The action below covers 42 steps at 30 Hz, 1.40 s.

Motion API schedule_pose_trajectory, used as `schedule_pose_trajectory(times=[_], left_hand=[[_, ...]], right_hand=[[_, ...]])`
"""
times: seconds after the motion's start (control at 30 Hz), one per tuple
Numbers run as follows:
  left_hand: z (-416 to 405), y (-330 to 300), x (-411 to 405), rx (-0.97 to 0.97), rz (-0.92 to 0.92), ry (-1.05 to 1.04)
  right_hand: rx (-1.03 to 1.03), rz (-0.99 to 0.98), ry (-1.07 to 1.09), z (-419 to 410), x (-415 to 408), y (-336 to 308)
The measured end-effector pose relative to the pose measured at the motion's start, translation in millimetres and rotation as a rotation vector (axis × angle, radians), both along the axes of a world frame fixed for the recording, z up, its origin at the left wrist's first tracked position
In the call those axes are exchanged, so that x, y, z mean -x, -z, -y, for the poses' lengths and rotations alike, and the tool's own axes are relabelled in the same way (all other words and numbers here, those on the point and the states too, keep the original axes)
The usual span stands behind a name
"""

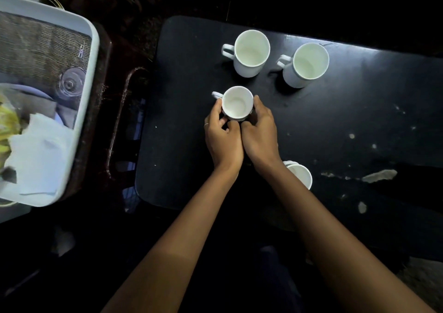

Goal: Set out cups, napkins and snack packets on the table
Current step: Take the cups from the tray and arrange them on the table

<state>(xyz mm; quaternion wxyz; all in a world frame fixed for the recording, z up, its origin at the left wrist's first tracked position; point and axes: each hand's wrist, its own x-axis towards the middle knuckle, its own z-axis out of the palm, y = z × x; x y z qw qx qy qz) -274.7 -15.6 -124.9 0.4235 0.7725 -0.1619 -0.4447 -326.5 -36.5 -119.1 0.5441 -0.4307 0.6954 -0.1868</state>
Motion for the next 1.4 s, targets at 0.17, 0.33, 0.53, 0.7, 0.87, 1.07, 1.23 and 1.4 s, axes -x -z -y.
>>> schedule_pose_trajectory(times=[0.17,0.33,0.53,0.7,0.87,1.07,1.23,1.4], left_hand=[[5.6,1.6,-0.1,0.005,-0.014,-0.013],[3.8,-2.2,1.4,0.003,-0.006,-0.005],[-20.6,-12.6,17.9,0.006,0.074,-0.030],[-70.1,-11.5,42.4,-0.025,0.065,0.065],[-107.8,-10.8,68.6,-0.105,0.000,0.154],[-117.4,-14.7,89.3,-0.155,-0.083,0.196],[-112.4,-14.9,90.4,-0.156,-0.109,0.171],[-102.6,-14.5,89.0,-0.125,-0.096,0.181]], right_hand=[[0.004,-0.007,-0.011,5.6,-0.3,2.7],[0.007,0.003,-0.027,4.6,1.1,0.9],[0.201,-0.091,0.100,-16.9,26.1,-15.9],[0.258,-0.228,0.218,-53.3,70.0,-20.3],[0.083,-0.248,0.346,-90.1,100.5,-10.8],[-0.047,-0.137,0.492,-119.2,102.4,-4.7],[-0.039,-0.085,0.528,-120.5,94.8,-4.2],[-0.032,-0.052,0.509,-109.3,94.5,-1.9]])
